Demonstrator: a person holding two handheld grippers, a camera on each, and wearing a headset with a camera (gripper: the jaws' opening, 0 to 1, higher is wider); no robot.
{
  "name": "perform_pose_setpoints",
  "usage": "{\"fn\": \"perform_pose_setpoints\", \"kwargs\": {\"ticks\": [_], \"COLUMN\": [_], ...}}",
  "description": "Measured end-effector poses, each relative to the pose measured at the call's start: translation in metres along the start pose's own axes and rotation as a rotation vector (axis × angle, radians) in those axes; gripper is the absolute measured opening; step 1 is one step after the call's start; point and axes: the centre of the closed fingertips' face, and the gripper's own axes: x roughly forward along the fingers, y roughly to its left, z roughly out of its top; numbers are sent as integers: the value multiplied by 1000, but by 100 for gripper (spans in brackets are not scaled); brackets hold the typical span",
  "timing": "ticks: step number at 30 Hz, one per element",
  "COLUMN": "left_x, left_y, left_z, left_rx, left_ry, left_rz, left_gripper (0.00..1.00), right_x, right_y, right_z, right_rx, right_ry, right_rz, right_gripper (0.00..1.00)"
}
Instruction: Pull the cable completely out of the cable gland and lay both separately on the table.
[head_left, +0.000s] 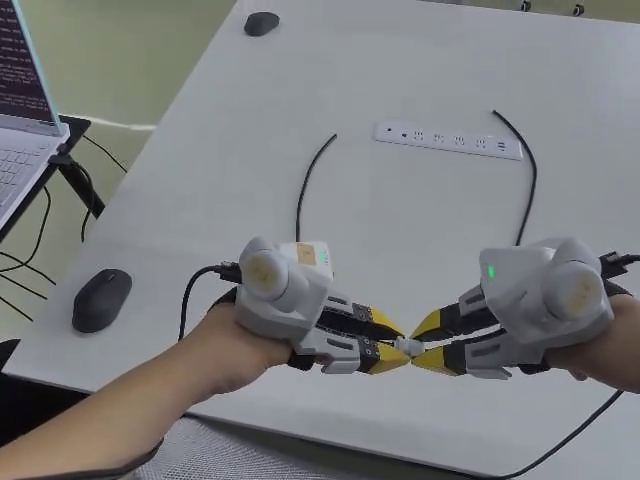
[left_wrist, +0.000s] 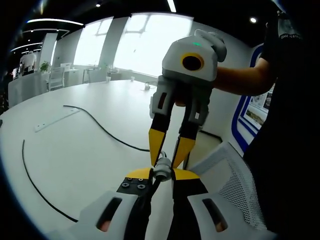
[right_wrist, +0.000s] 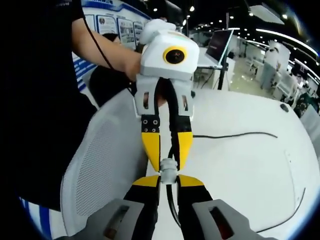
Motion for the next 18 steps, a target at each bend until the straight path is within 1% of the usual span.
{"fn": "perform_pose_setpoints", "kwargs": {"ticks": [1,3,4,5,6,7,9,10,11,12,14,15,16,17,18], "left_x": [-2,-4,-5,-6,-7,-7,-8,-9,-9,-10,-10,-10,-10,-10,-9], "left_y": [0,1,0,0,0,0,0,-1,-1,-1,-4,-5,-5,-6,-6], "left_z": [2,5,6,7,10,11,12,13,14,15,18,19,20,20,20], "left_rx": [-6,-10,-14,-10,-5,-1,8,14,24,28,41,45,53,56,65], "left_ry": [-5,-14,-17,-21,-25,-25,-21,-21,-22,-21,-23,-23,-22,-21,-16], "left_rz": [-4,5,3,2,4,6,8,8,10,11,6,6,4,3,4], "left_gripper": [14,14,14,14,14,14,14,14,14,14,14,14,14,14,14], "right_x": [-2,-8,-11,-15,-17,-21,-27,-29,-30,-30,-29,-28,-26,-25,-23], "right_y": [0,-3,-3,-3,-2,-4,-1,-5,-7,-6,-5,-6,-3,-2,-2], "right_z": [2,2,4,4,4,6,12,14,14,16,18,18,20,21,20], "right_rx": [39,91,121,175,211,250,342,390,420,458,478,467,491,506,521], "right_ry": [-30,-72,-99,-127,-138,-175,-226,-257,-269,-288,-298,-302,-311,-316,-310], "right_rz": [11,13,23,44,57,70,127,141,146,178,204,203,230,247,257], "right_gripper": [8,8,9,9,10,11,13,13,14,16,17,16,16,16,16]}}
